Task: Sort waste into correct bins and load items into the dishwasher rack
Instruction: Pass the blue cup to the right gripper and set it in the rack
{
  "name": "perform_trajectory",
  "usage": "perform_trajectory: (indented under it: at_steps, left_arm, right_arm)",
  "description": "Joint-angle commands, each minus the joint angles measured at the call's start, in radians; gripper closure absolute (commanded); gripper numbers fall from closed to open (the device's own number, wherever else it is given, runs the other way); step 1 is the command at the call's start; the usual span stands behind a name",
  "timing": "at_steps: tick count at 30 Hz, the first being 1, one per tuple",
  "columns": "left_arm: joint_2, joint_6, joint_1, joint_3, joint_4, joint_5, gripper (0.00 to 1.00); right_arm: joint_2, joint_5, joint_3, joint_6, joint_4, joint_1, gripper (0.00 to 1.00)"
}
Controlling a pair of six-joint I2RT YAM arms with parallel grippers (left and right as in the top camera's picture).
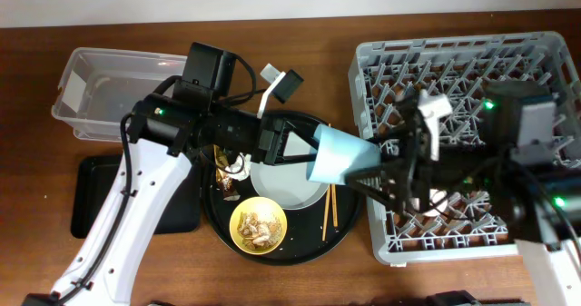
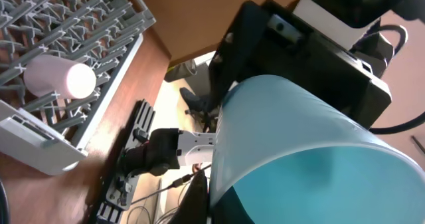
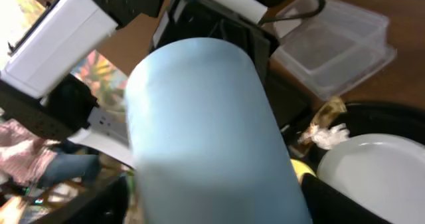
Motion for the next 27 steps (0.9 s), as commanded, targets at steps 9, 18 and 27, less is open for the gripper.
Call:
perform_trajectory:
  at_steps: [9, 18, 27]
  left_arm:
    - [0.001, 0.020, 0.000, 0.008, 0.032, -0.008, 0.00]
    - [0.001, 0.021, 0.000, 0.008, 0.028, -0.047, 0.00]
    - [0.001, 0.021, 0.000, 0.008, -0.001, -0.077, 0.00]
  right_arm:
    - [-0.086, 0.256, 0.010, 0.113, 0.018, 0.050, 0.51]
    - [-0.184, 0.851, 0.053, 0.322, -0.358, -0.405, 0.51]
    - [0.217, 1.128, 0.051, 0.347, -0.526, -0.660, 0.50]
